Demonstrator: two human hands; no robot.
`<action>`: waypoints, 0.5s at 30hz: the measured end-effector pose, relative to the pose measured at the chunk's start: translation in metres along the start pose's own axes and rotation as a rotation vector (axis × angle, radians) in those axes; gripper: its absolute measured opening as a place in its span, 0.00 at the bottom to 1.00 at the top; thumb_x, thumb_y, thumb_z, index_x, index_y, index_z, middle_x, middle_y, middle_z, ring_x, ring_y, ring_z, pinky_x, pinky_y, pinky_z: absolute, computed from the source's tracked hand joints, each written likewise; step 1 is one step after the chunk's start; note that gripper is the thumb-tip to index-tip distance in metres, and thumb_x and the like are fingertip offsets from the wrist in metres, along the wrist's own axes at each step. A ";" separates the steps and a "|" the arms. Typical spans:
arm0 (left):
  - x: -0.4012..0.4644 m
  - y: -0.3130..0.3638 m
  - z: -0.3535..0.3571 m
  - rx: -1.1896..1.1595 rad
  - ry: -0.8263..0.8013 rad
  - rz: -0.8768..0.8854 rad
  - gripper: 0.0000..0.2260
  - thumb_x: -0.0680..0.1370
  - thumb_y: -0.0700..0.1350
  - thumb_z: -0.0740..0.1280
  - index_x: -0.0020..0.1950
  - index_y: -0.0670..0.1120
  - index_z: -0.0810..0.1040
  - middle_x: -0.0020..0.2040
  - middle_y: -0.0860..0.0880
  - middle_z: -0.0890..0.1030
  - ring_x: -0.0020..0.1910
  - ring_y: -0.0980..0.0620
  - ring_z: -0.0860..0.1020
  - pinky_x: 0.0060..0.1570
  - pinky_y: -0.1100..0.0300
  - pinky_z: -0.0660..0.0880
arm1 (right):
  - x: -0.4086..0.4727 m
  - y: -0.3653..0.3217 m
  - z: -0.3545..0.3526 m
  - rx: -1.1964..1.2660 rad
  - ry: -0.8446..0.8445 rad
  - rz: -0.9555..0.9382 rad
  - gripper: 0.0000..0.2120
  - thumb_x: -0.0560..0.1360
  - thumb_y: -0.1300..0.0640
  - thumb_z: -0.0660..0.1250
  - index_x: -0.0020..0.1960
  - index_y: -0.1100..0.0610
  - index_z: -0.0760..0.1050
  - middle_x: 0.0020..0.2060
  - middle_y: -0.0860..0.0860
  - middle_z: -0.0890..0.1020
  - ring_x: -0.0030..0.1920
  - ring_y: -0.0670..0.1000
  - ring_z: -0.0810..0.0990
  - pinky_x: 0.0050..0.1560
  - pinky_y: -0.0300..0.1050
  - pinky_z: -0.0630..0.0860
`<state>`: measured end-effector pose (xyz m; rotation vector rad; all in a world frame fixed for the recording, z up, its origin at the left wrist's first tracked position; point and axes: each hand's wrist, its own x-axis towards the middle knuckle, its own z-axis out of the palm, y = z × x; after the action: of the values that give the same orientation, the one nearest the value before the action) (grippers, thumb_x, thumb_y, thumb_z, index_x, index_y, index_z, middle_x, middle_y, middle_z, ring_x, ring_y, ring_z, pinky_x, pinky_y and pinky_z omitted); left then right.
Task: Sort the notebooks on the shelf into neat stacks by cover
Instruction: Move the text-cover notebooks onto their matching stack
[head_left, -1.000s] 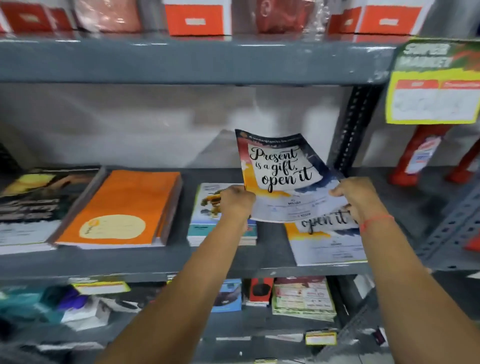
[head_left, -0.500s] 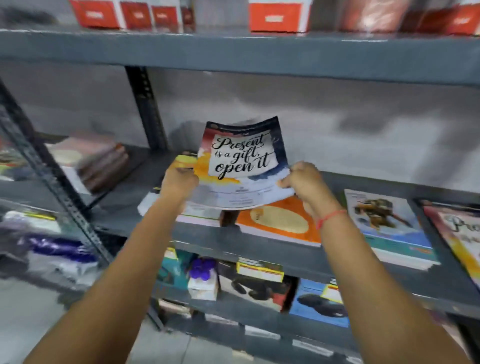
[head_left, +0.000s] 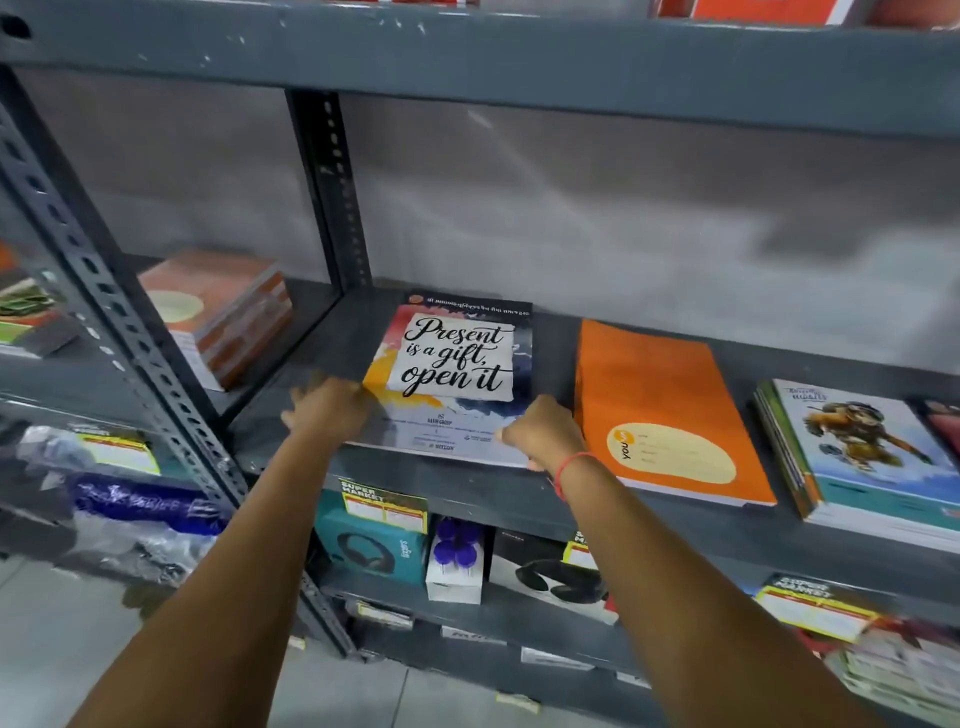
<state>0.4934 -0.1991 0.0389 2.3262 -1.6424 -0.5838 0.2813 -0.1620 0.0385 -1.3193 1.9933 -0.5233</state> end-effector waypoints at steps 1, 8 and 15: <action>0.000 0.000 0.000 0.026 0.018 0.007 0.16 0.77 0.45 0.56 0.63 0.46 0.73 0.69 0.39 0.66 0.70 0.39 0.59 0.67 0.44 0.57 | 0.000 -0.003 0.000 -0.062 0.020 -0.014 0.26 0.72 0.59 0.67 0.66 0.64 0.63 0.62 0.61 0.74 0.58 0.61 0.78 0.56 0.51 0.77; -0.011 0.016 -0.004 0.176 0.143 0.013 0.17 0.77 0.42 0.57 0.64 0.40 0.71 0.68 0.38 0.66 0.68 0.39 0.60 0.66 0.45 0.59 | -0.014 -0.013 -0.008 -0.318 0.254 -0.242 0.21 0.75 0.62 0.62 0.67 0.62 0.62 0.60 0.62 0.72 0.54 0.63 0.79 0.43 0.49 0.73; -0.072 0.119 0.024 0.033 0.336 0.267 0.15 0.73 0.40 0.63 0.59 0.42 0.76 0.65 0.37 0.70 0.64 0.36 0.65 0.62 0.45 0.64 | -0.019 0.041 -0.092 -0.160 0.434 -0.249 0.18 0.76 0.55 0.61 0.63 0.61 0.65 0.59 0.61 0.75 0.58 0.64 0.76 0.49 0.50 0.73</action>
<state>0.3614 -0.1710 0.0798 2.0376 -1.7612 -0.1037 0.1934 -0.1315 0.0805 -1.6782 2.2655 -0.8409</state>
